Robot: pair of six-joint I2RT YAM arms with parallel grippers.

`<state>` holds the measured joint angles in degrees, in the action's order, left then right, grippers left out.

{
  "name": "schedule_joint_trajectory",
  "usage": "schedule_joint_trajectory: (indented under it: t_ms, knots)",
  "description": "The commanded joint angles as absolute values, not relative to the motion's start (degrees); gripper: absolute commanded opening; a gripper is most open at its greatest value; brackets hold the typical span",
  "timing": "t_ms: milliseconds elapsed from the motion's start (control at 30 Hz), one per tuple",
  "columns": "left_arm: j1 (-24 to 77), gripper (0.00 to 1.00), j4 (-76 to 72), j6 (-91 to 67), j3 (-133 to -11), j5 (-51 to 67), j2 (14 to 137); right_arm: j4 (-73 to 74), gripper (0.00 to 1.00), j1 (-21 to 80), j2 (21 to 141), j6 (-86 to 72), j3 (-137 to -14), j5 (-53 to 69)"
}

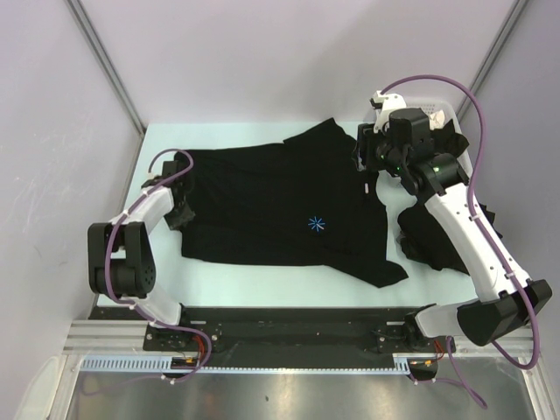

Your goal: Fold and stack the t-shirts

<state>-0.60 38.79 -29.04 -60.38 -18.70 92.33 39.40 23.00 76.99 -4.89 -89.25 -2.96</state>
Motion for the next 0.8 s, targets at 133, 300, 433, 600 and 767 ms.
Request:
schedule_joint_trajectory:
  t_ms: [133,300,433,600,767]
  knots:
    - [-1.6,0.28,36.1,-28.0,-61.6,-17.1,94.0,38.2,0.5,23.2,77.0,-4.2,-89.4,-2.9]
    - [-1.4,0.29,35.2,-28.2,-61.0,-14.2,94.0,38.2,0.5,23.3,76.8,-4.2,-89.4,-2.8]
    - [-1.2,0.31,33.9,-28.0,-60.0,-12.0,93.0,38.2,0.5,23.2,76.9,-4.3,-89.4,-2.6]
    - [-1.1,0.32,33.0,-27.4,-59.0,-11.3,92.7,38.2,0.5,23.1,77.0,-4.4,-89.3,-2.5]
    - [-1.1,0.32,33.0,-27.3,-58.9,-11.3,93.6,38.7,0.5,23.2,76.9,-4.0,-89.3,-2.5]
